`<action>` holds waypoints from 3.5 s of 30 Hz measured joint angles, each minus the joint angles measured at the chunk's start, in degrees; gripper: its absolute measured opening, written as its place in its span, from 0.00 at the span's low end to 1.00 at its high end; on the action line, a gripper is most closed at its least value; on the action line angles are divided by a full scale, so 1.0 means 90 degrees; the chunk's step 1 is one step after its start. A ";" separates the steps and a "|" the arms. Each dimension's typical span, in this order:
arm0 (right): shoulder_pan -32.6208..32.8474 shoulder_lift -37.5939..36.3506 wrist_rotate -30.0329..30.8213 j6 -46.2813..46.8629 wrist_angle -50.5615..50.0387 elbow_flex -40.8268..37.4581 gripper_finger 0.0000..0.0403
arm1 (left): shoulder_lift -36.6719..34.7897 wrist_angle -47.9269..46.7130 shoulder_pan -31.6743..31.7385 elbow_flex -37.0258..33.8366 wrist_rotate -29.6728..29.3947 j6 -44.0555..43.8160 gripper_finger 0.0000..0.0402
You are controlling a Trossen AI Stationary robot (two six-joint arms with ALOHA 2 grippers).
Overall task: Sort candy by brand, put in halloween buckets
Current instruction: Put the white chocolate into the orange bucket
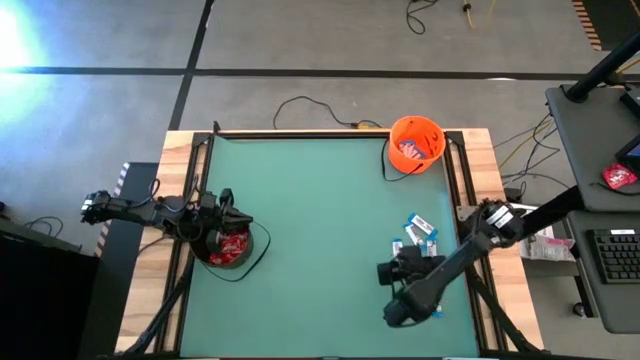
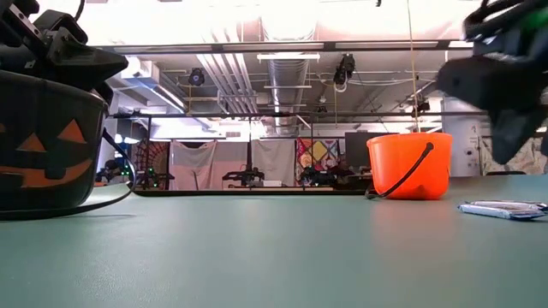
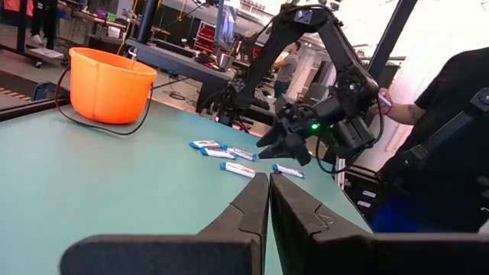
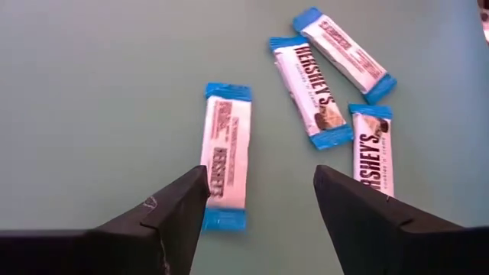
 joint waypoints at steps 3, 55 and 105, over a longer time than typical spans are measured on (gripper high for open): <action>0.0282 -0.0005 0.0242 0.0006 0.0000 0.0000 0.59 | 0.0000 0.0000 0.0000 -0.0001 0.0000 0.0000 0.00; -0.0233 0.1913 0.1428 0.0269 0.1505 -0.0686 0.60 | 0.0002 -0.0002 -0.0001 0.0000 0.0000 0.0000 0.00; -0.0731 -0.0065 0.1670 -0.0119 -0.0313 -0.1001 0.28 | 0.0002 -0.0002 0.0001 0.0000 0.0000 0.0000 0.00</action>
